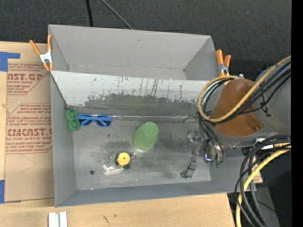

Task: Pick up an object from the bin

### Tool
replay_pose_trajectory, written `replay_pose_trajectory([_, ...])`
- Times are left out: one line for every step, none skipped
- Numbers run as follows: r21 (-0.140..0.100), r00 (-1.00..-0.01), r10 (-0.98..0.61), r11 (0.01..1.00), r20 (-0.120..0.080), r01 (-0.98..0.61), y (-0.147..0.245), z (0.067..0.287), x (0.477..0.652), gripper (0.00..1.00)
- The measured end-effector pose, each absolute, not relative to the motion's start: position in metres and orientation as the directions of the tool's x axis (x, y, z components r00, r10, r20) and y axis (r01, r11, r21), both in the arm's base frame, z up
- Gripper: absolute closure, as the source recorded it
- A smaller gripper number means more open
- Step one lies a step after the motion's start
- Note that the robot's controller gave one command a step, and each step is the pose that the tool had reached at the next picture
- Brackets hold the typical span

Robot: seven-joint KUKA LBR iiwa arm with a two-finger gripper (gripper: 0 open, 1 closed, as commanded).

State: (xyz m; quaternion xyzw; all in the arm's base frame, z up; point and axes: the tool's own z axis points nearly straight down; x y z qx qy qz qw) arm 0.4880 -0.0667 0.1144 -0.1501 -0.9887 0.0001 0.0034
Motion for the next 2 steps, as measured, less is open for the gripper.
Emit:
replay_pose_trajectory([0.0, -0.851, 0.526, 0.851, -0.002, 0.526, -0.125, 0.118, 0.518, 0.0])
replay_pose_trajectory([0.0, -0.943, 0.334, 0.943, 0.003, 0.334, -0.133, 0.072, 0.515, 0.0])
